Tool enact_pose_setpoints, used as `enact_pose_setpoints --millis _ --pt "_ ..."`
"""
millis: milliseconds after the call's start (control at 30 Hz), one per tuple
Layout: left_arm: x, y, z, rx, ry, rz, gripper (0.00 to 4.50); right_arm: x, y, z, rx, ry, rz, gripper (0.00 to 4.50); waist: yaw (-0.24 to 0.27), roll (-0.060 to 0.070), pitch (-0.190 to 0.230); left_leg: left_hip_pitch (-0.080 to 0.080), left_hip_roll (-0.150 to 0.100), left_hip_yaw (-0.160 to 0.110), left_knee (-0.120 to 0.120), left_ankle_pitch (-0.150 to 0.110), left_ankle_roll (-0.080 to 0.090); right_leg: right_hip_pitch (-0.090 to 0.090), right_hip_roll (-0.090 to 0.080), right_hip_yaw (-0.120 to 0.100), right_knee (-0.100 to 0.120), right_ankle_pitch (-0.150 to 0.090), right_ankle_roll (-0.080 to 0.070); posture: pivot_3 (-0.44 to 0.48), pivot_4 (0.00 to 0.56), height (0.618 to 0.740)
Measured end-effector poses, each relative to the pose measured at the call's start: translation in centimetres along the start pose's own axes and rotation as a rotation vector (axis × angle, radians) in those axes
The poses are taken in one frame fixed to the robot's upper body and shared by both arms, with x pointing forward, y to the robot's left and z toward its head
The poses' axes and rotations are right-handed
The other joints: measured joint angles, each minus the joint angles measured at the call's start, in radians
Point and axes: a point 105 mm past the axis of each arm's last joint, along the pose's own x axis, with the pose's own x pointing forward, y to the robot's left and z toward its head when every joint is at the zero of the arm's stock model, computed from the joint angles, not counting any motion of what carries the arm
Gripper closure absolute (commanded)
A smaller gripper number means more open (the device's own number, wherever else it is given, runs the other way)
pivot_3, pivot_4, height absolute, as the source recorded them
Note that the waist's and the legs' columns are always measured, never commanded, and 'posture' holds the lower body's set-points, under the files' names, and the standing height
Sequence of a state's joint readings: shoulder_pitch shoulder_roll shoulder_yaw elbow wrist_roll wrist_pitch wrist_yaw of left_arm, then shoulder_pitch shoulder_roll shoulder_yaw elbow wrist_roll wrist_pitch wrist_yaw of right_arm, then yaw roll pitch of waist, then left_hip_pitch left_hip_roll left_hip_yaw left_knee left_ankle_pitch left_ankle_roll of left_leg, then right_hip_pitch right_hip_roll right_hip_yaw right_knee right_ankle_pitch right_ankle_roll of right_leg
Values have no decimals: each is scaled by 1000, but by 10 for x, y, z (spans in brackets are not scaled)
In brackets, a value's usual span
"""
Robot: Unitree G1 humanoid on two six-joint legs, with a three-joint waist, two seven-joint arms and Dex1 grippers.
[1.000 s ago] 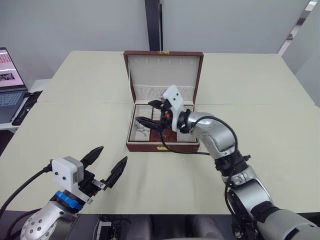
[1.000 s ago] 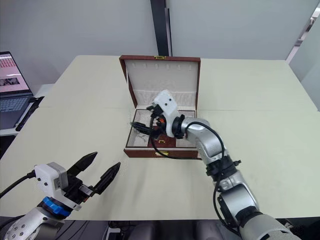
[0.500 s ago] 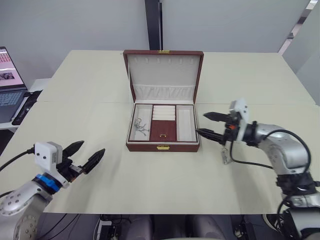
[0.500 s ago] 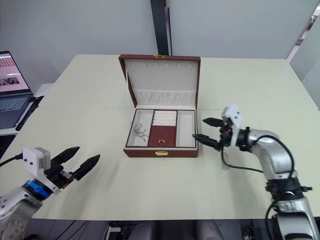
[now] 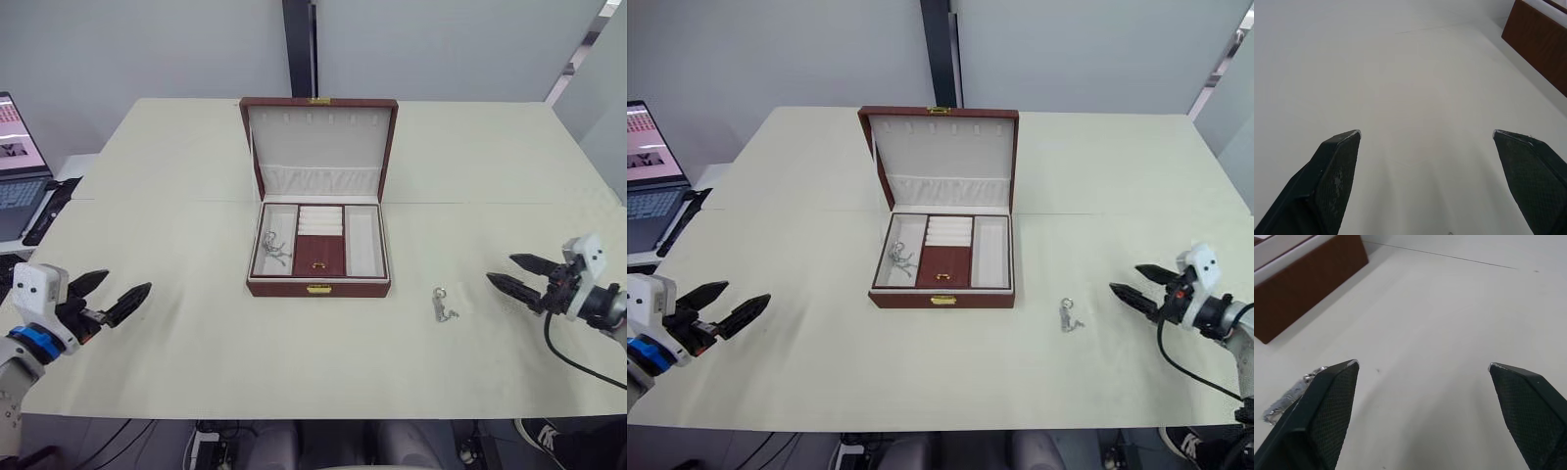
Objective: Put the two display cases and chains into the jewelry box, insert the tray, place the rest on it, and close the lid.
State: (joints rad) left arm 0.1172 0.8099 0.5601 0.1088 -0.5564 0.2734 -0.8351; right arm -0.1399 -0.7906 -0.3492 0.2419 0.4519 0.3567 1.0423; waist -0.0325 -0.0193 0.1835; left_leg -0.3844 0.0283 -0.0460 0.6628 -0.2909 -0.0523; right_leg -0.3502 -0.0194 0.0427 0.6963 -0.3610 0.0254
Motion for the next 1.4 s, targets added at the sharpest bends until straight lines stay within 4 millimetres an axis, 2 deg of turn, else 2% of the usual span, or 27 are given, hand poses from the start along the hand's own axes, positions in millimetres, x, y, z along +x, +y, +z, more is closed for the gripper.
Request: enact_pose_setpoints --millis 333,500,633,767,900,1000,1233,1400 --pt "7 -2 9 26 -23 -22 0 -6 -7 -4 -14 2 -40 7 -1 0 0 0 0 1 0 0 0 0 0 1 0 0 0 0 150 740" --pt "13 -18 15 57 -27 -112 0 -6 3 0 -45 -5 -24 7 0 0 0 0 0 0 0 0 0 0 0 0 0 0 0 0 150 740" --pt "23 -50 21 104 -37 -247 0 -6 22 1 -36 -18 7 7 1 0 0 0 0 0 0 0 0 1 0 0 0 0 0 0 150 740" --pt "31 -106 22 136 -44 -459 0 0 57 0 -31 -38 69 7 3 0 0 0 0 0 0 0 0 1 0 0 0 0 0 0 150 740" --pt "32 -134 20 155 -31 -591 0 5 76 2 -31 -69 43 7 1 0 0 2 1 0 0 0 -1 2 1 0 1 0 0 0 150 740" --pt "32 -158 18 178 -18 -725 0 13 94 -4 -7 -82 39 7 2 0 0 2 0 -1 0 0 -1 2 1 0 1 0 0 0 150 740" --pt "28 -200 21 252 -30 -965 0 22 117 -17 1 -59 -17 7 3 1 0 1 -1 -1 0 0 -1 2 1 0 1 0 0 0 150 740" --pt "26 -213 21 267 -58 -1039 0 26 124 -38 -35 19 -60 7 1 1 0 1 0 -1 0 0 -1 2 1 0 1 0 0 0 150 740"
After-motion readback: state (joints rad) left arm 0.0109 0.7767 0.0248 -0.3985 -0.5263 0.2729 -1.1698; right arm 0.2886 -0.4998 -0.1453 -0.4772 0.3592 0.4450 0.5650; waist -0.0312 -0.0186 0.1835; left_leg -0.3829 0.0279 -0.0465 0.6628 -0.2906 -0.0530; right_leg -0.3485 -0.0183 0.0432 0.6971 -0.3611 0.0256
